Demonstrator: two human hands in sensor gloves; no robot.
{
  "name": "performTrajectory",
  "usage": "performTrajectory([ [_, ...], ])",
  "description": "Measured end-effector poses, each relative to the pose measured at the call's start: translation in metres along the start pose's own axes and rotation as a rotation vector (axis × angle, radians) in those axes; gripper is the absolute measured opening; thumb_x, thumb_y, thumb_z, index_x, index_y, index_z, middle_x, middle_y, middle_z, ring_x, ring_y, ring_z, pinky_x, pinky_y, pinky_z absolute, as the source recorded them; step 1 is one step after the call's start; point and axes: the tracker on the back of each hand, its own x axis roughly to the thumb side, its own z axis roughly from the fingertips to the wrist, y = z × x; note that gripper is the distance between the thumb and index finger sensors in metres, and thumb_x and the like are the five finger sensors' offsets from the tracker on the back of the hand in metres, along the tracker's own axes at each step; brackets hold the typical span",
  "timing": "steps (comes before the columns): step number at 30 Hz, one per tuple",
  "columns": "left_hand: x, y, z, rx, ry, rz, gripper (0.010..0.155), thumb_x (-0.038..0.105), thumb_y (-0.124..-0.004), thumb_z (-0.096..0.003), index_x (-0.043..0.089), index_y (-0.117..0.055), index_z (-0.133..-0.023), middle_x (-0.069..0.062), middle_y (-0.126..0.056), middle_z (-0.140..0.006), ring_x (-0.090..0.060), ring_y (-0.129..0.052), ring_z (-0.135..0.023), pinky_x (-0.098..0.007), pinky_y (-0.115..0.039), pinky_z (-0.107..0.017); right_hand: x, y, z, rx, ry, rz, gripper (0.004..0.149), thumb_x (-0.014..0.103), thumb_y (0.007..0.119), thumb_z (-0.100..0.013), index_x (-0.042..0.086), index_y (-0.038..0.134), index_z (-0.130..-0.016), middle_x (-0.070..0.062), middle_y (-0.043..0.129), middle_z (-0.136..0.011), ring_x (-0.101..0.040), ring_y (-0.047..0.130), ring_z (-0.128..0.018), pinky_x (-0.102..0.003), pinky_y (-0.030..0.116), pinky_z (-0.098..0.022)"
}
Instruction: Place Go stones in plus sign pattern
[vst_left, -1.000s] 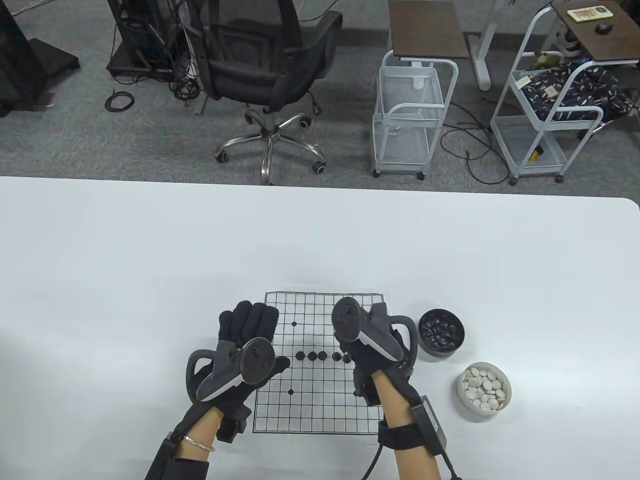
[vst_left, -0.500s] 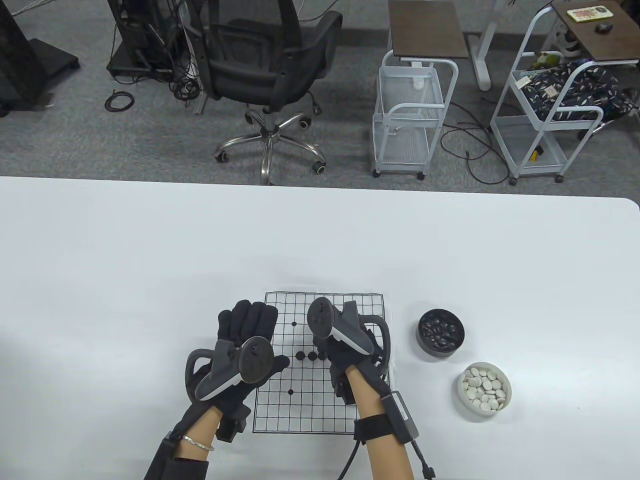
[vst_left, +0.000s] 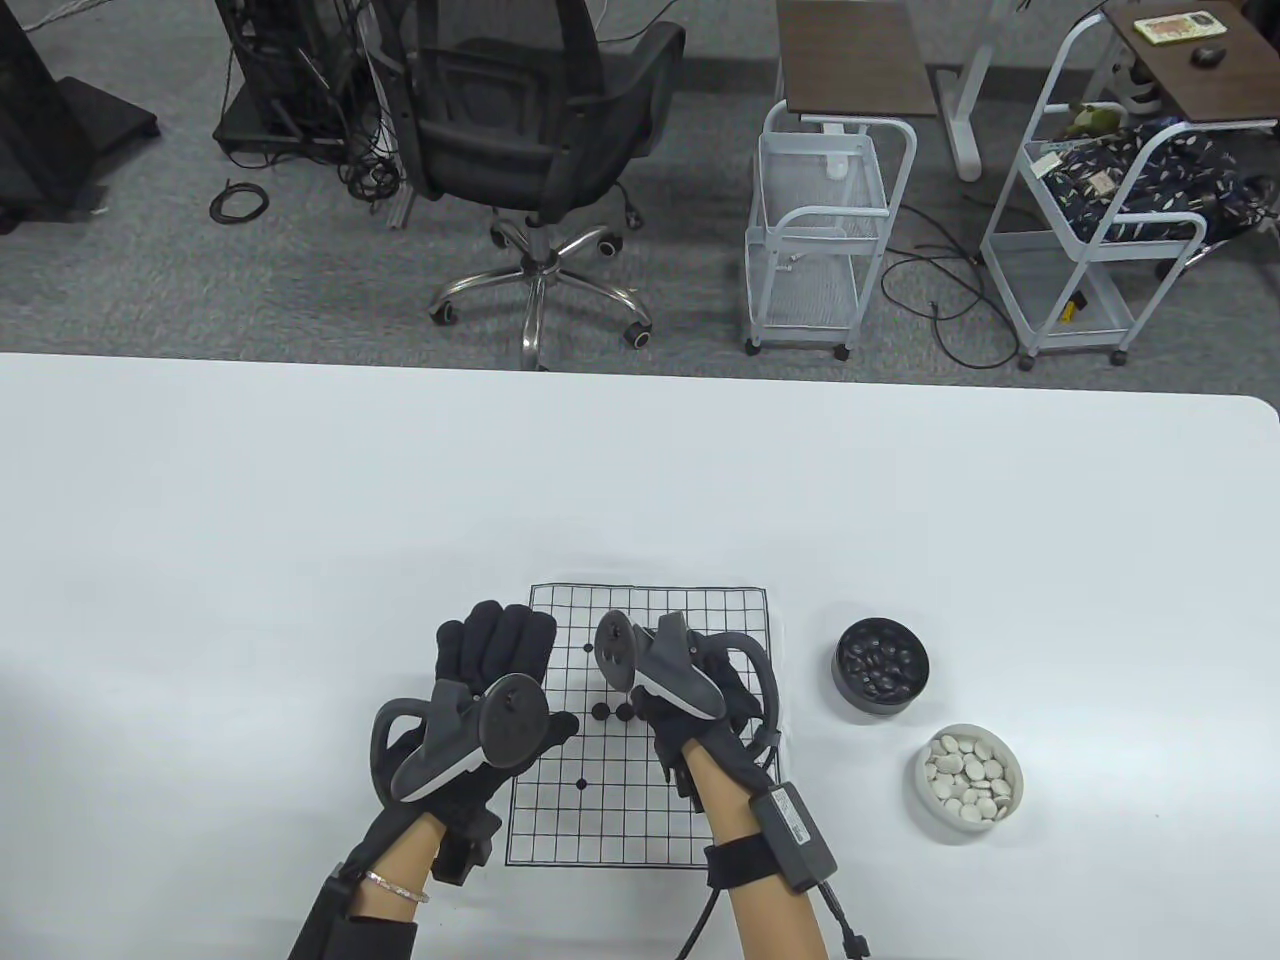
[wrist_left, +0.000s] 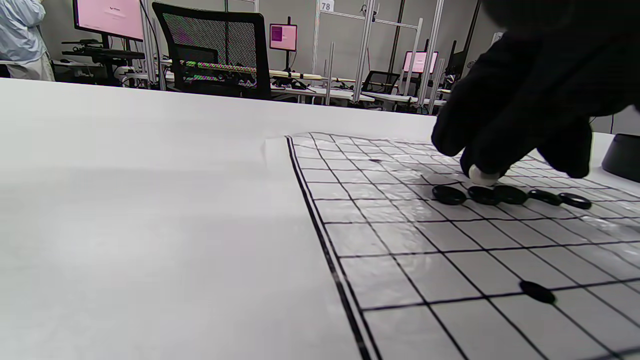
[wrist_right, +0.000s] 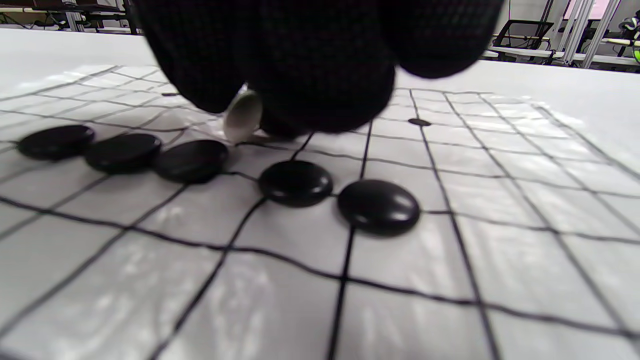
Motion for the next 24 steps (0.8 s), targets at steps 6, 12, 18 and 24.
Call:
performTrajectory([
  [6, 0.000, 0.000, 0.000, 0.001, -0.002, 0.000, 0.090, 0.067, -0.055, -0.0470, 0.028, -0.008, -0.113, -0.006, -0.016, -0.128, -0.039, -0.017, -0.119, -0.057, -0.014, -0.085, -0.006, -0.001, 0.001, 0.017, 0.017, -0.007, 0.055, 0.035, 0.085, -0.043, 0.018, 0.076, -0.094, -0.002, 0.096, -0.079, -0.006, 0.099, -0.034, -0.039, 0.081, -0.043],
  [12, 0.001, 0.000, 0.000, 0.003, -0.007, 0.001, 0.090, 0.067, -0.055, -0.0469, 0.028, -0.009, -0.113, -0.006, -0.017, -0.128, -0.039, -0.017, -0.119, -0.057, -0.014, -0.085, -0.027, -0.016, 0.016, -0.020, 0.040, -0.031, 0.057, 0.037, 0.085, -0.043, 0.018, 0.074, -0.096, -0.003, 0.094, -0.082, -0.006, 0.099, -0.036, -0.040, 0.081, -0.044],
  [18, 0.002, -0.001, 0.000, 0.005, -0.009, -0.001, 0.090, 0.067, -0.055, -0.0470, 0.028, -0.009, -0.113, -0.006, -0.017, -0.128, -0.039, -0.017, -0.119, -0.057, -0.014, -0.085, -0.079, -0.036, 0.051, -0.072, 0.171, 0.042, 0.059, 0.036, 0.084, -0.044, 0.018, 0.072, -0.098, -0.004, 0.092, -0.084, -0.007, 0.099, -0.039, -0.040, 0.080, -0.045],
  [24, 0.001, -0.001, 0.000, -0.001, 0.000, -0.005, 0.090, 0.067, -0.055, -0.0471, 0.028, -0.009, -0.113, -0.006, -0.017, -0.128, -0.039, -0.017, -0.119, -0.057, -0.014, -0.085, -0.144, -0.042, 0.091, -0.040, 0.380, 0.062, 0.058, 0.035, 0.084, -0.045, 0.016, 0.072, -0.098, -0.006, 0.092, -0.084, -0.007, 0.098, -0.037, -0.040, 0.080, -0.044],
])
